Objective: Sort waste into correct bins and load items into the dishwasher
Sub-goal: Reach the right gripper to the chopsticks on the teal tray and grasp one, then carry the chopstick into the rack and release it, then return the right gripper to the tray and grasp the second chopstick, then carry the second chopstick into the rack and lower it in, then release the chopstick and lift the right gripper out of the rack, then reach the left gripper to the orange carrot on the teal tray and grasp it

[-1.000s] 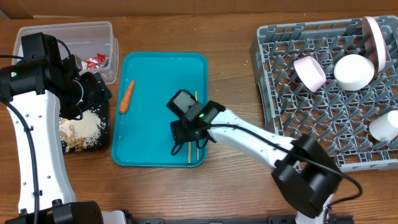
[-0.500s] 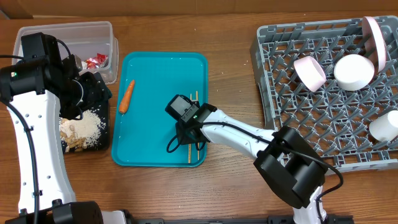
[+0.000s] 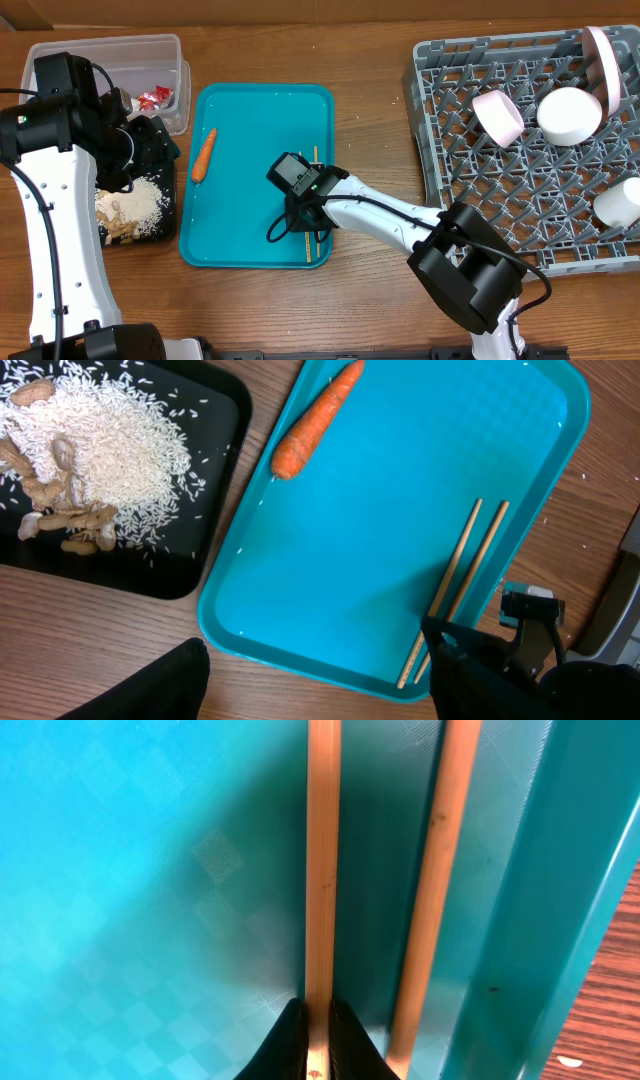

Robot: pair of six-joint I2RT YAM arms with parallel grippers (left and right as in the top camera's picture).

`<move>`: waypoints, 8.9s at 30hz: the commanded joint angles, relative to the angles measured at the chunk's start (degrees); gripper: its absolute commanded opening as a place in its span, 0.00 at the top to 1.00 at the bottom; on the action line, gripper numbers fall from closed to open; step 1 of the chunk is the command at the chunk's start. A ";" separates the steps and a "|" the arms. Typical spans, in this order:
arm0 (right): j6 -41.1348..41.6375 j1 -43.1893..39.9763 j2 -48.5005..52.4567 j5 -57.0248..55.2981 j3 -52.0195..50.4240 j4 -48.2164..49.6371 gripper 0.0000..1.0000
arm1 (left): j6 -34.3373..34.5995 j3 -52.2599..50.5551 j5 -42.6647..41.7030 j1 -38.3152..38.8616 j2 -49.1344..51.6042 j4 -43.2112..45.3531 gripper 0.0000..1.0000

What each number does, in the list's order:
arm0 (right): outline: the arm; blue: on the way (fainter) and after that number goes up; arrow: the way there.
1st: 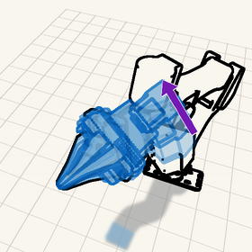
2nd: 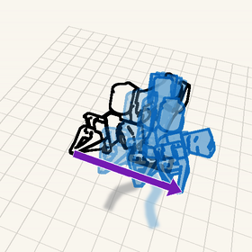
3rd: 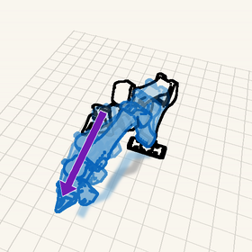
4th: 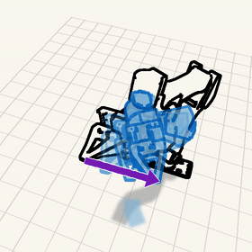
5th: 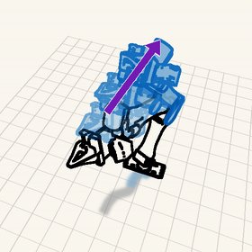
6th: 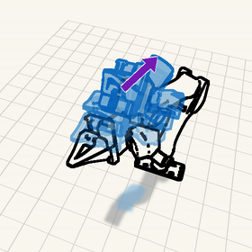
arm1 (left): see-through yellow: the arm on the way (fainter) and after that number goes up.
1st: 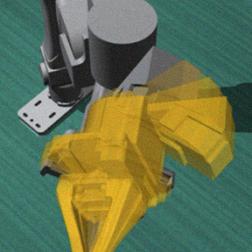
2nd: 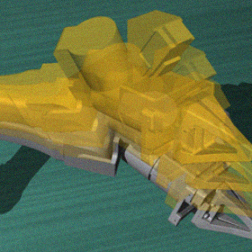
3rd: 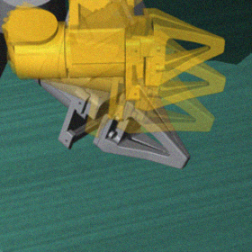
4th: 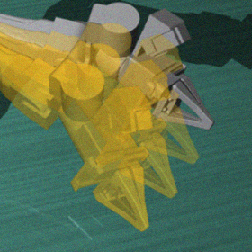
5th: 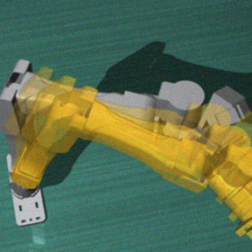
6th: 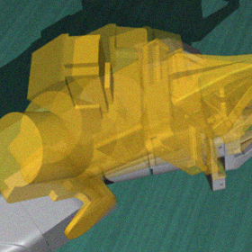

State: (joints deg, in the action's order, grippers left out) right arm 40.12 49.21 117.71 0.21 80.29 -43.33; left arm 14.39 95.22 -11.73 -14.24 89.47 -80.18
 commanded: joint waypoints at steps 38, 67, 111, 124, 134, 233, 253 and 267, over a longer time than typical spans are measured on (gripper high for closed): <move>-35.74 -40.19 -21.49 0.24 -0.11 -29.99 0.96 | -1.11 -0.15 0.11 0.42 0.15 -0.15 0.26; -32.17 -26.71 -21.24 13.57 7.41 -22.88 0.49 | -1.11 -0.15 0.11 0.42 0.15 -0.17 0.25; -9.38 -7.65 6.19 6.05 7.10 -9.20 0.80 | -1.11 -0.15 0.13 0.42 0.15 -0.20 0.25; -7.65 -7.78 6.03 6.29 7.41 -10.62 0.96 | -1.14 -0.15 0.13 0.42 0.15 -0.24 0.25; -16.41 -11.80 -4.48 0.33 12.26 -19.10 0.96 | -1.14 -0.15 0.13 0.42 0.15 -0.22 0.25; -35.89 -31.85 -16.39 6.36 6.34 -31.85 0.61 | -1.14 -0.15 0.13 0.42 0.15 -0.33 0.25; -20.90 -46.27 -30.99 -3.56 17.44 -35.28 0.35 | -9.07 -0.26 11.39 14.23 21.73 14.25 0.20; -22.53 -51.21 -30.95 -3.58 17.44 -39.54 0.35 | -9.03 -0.26 16.13 14.32 37.46 19.12 0.25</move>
State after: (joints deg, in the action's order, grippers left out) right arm 17.96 -1.74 86.91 -3.03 96.71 -83.09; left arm 5.91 95.15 3.42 -0.08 124.73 -60.53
